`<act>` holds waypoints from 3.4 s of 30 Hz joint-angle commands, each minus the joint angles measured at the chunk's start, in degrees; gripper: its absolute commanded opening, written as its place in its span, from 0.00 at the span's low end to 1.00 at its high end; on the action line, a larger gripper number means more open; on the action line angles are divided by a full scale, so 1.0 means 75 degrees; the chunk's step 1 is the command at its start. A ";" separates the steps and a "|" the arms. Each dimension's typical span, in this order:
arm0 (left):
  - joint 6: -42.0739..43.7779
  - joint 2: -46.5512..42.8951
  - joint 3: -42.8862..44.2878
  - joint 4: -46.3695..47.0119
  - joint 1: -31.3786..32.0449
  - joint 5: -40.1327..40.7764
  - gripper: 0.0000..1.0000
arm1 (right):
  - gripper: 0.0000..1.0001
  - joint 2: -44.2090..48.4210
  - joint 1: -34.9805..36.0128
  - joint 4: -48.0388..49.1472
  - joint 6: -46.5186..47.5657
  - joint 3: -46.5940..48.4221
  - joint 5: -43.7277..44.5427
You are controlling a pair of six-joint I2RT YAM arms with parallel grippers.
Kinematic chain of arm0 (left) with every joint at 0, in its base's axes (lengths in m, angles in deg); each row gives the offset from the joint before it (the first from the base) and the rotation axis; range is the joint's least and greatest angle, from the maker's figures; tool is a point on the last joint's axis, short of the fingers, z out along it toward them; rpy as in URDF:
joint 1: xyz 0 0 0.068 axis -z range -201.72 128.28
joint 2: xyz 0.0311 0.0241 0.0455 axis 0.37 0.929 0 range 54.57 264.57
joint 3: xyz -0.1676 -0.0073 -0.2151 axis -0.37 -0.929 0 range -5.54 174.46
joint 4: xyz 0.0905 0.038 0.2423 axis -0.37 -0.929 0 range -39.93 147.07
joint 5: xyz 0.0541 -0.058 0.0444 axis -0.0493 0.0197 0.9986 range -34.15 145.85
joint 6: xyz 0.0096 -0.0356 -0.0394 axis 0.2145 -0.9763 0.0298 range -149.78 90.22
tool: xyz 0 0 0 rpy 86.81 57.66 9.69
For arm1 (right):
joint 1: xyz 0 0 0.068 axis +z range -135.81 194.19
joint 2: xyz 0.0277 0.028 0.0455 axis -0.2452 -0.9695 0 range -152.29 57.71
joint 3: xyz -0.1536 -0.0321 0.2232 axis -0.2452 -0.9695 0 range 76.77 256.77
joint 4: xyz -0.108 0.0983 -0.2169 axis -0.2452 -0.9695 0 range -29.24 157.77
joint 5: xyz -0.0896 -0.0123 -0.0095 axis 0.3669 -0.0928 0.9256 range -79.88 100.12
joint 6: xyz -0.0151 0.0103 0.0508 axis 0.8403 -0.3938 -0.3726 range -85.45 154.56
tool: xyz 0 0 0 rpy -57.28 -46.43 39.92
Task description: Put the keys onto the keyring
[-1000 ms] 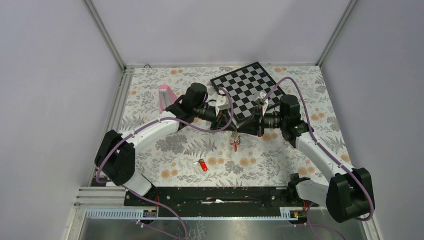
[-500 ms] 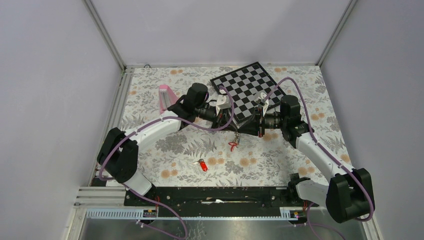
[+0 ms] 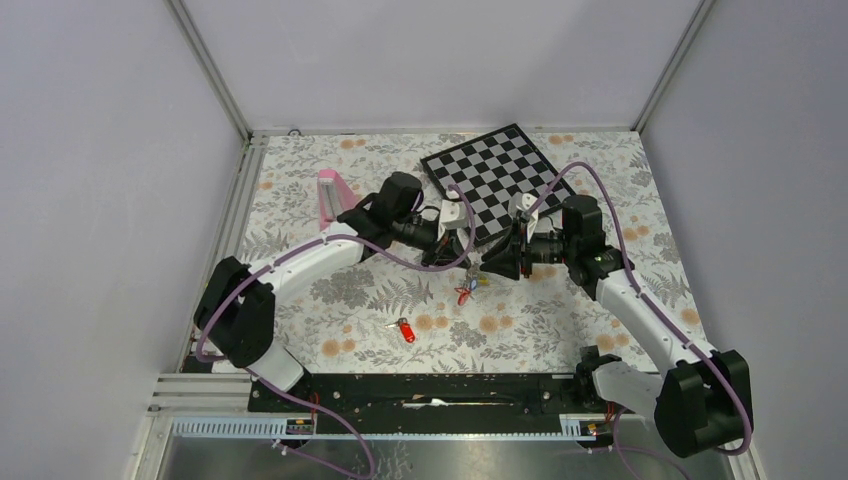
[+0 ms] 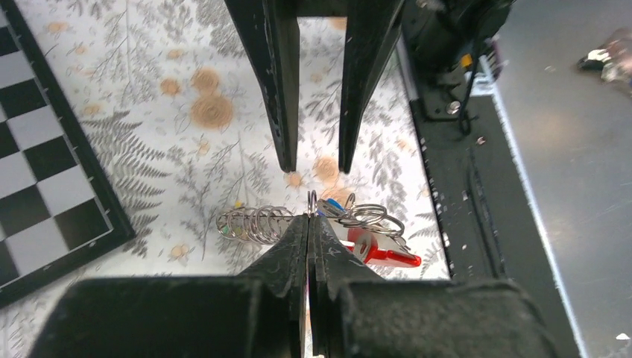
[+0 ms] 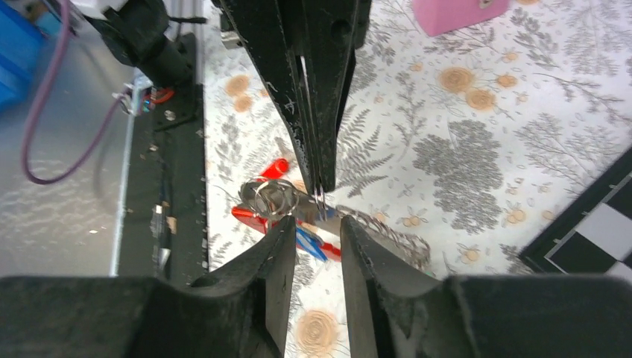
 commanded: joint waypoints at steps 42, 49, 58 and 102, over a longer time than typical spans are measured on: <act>0.1309 -0.1212 0.0057 -0.0266 0.1808 0.4301 0.00 | 0.33 0.0237 0.0156 0.0392 0.0998 -0.0194 0.0244; 0.0779 -0.1190 0.0106 -0.0121 0.1541 0.3730 0.00 | 0.28 0.0186 0.0185 0.0317 0.1131 -0.0248 0.0212; 0.0614 -0.1123 0.0115 -0.0118 0.1468 0.3297 0.00 | 0.25 0.0118 0.0329 0.0387 0.1065 -0.0241 0.0199; -0.2195 -0.1143 -0.1308 0.4074 -0.0721 -0.0831 0.31 | 0.00 -0.0472 0.0130 0.7207 -0.5623 -0.0801 -0.0320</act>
